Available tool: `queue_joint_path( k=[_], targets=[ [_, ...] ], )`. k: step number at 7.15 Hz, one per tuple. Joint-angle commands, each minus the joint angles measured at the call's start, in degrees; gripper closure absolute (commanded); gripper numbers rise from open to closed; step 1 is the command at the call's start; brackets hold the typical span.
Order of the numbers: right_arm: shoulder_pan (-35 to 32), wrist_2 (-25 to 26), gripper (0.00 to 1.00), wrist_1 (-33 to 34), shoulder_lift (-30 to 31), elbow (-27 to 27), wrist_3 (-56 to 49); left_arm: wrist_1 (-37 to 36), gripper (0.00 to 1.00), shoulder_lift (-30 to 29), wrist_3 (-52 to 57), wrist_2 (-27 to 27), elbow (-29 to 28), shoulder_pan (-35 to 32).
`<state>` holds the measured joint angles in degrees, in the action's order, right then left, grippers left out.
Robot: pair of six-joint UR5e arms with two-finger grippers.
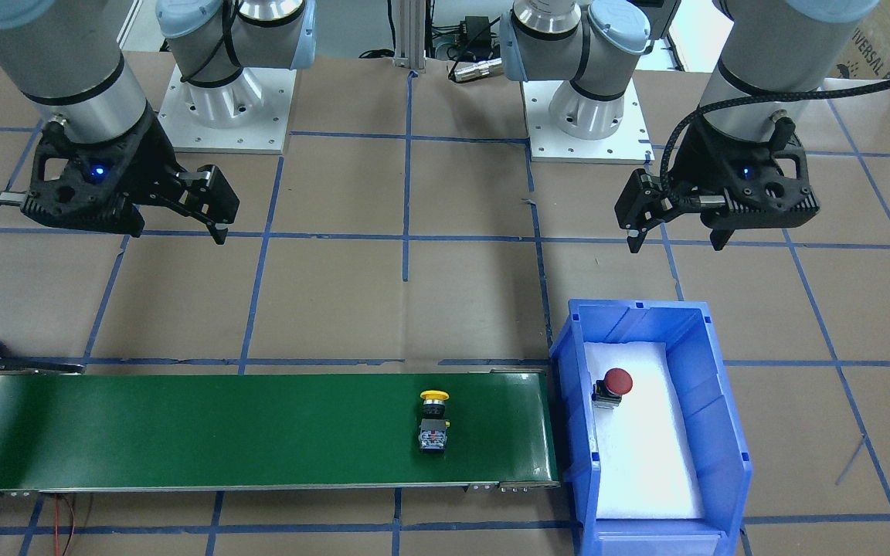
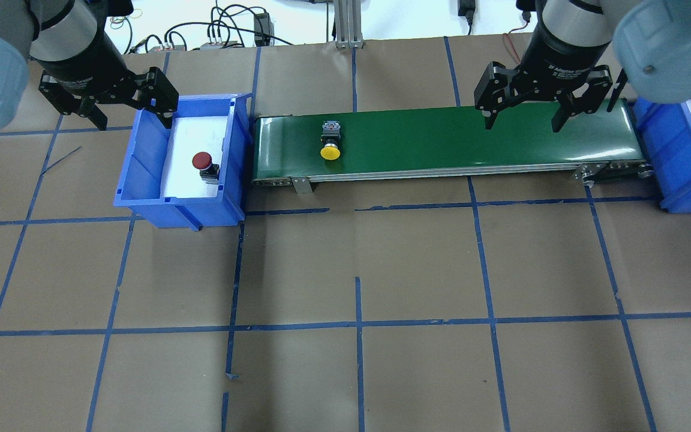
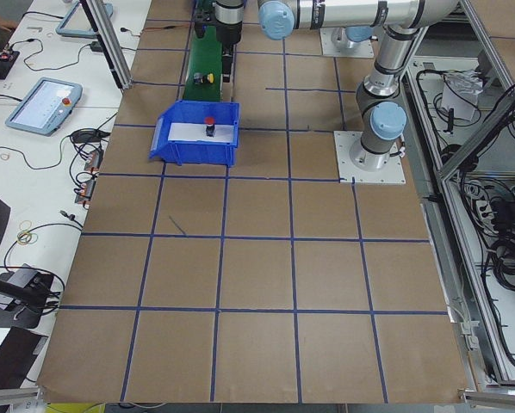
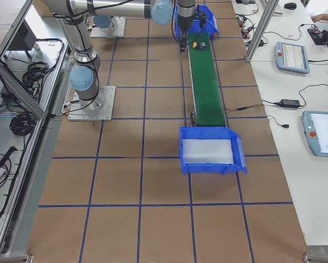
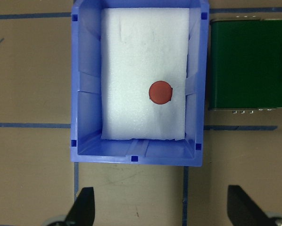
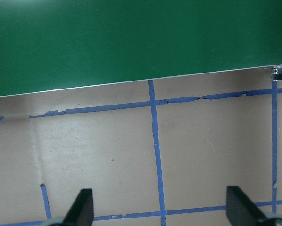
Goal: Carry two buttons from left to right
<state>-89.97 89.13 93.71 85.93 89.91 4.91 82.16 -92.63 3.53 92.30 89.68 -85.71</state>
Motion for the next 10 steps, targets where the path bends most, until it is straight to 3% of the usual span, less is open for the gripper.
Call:
queue_joint_path(
  k=[1,3,4,7,10],
  targets=[
    [-0.8,0.3,0.00,0.3,0.0,1.0,0.0,3.9,0.00,0.3,-0.1,-1.2,0.8,0.4],
    [-0.8,0.0,0.00,0.2,0.4,0.7,-0.2,2.5,0.00,0.2,0.4,-0.6,-0.4,0.6],
    [-0.7,0.3,0.00,0.2,0.5,0.7,-0.2,2.8,0.00,0.3,0.4,2.5,-1.0,0.4],
    [-0.6,0.3,0.00,0.2,0.6,0.7,-0.2,3.9,0.00,0.4,-3.6,2.9,-0.3,-5.2],
    [-0.3,0.3,0.00,0.2,0.6,0.7,-0.2,3.1,0.00,0.4,1.2,3.5,0.5,-3.0]
  ],
)
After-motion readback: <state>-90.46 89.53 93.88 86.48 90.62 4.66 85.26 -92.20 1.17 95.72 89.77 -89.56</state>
